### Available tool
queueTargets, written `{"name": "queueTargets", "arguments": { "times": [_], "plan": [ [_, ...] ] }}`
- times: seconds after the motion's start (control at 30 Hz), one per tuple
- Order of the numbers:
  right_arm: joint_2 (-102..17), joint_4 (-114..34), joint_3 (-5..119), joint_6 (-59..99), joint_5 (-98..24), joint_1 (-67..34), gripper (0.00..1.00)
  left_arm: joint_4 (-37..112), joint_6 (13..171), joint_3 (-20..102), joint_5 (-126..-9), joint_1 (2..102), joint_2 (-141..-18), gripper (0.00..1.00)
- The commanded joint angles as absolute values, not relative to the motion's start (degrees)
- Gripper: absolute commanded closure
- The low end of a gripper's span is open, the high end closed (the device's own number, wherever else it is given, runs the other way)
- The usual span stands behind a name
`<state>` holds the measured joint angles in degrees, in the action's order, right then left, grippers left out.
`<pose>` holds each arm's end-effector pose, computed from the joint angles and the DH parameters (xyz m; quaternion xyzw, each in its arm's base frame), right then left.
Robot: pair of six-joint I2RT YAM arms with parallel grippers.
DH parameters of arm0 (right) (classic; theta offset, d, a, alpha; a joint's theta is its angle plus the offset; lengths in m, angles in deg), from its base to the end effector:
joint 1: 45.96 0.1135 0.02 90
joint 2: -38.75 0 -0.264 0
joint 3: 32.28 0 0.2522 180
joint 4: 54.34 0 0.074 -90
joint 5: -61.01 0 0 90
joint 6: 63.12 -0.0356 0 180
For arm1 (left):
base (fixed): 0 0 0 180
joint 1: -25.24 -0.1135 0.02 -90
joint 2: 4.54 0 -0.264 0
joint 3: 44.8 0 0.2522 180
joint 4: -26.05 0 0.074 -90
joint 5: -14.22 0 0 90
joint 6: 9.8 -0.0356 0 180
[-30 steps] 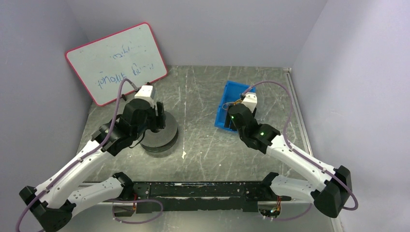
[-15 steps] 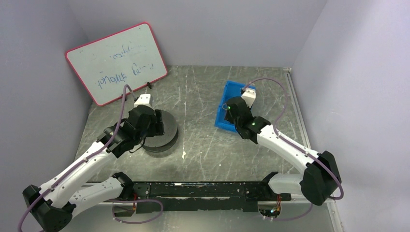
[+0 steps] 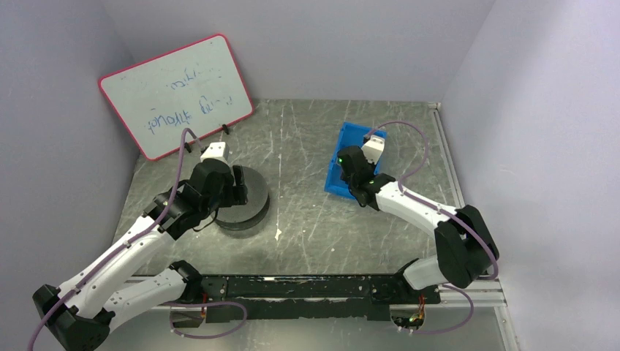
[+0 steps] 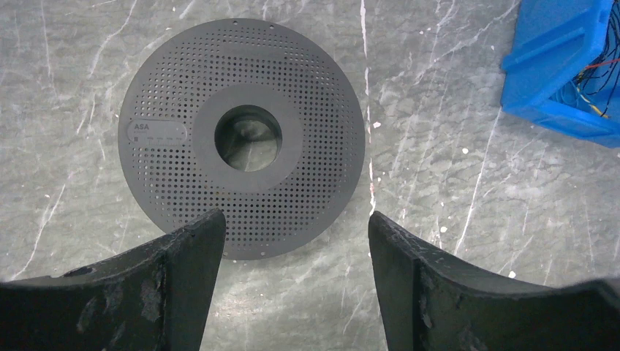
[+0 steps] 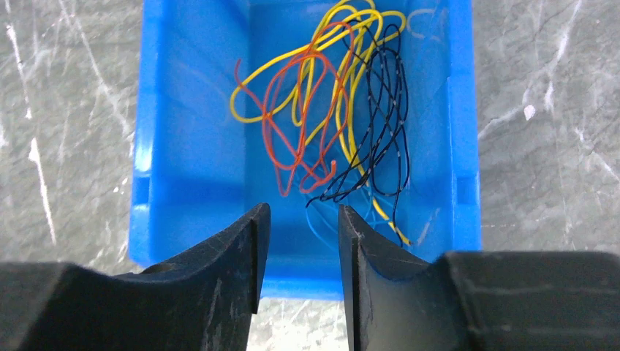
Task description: Wrap the cables
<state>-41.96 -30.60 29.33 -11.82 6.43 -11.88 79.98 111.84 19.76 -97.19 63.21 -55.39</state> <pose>0.2528 0.1461 0.2215 0.1568 0.8675 0.0016 0.4722 0.1500 -0.1006 0.3088 -0.0288 0.8943 -0.0977 0.4357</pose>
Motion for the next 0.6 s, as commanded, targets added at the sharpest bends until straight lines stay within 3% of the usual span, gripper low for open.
{"name": "queueTargets", "arguments": {
  "times": [0.0, 0.23, 0.57],
  "plan": [
    [-44.7, -34.6, 30.4, -11.4, 11.0, -12.6, 0.58, 78.2, 110.5, 19.1, -95.7, 62.6, -54.3, 0.24],
    [-47.4, -35.7, 31.9, -11.2, 11.7, -12.9, 0.71, 77.6, 109.9, 19.0, -94.3, 61.6, -54.4, 0.24],
    [-50.0, -38.2, 32.5, -9.9, 14.7, -13.3, 0.74, 77.3, 109.6, 18.9, -93.4, 61.0, -54.3, 0.24]
  ]
}}
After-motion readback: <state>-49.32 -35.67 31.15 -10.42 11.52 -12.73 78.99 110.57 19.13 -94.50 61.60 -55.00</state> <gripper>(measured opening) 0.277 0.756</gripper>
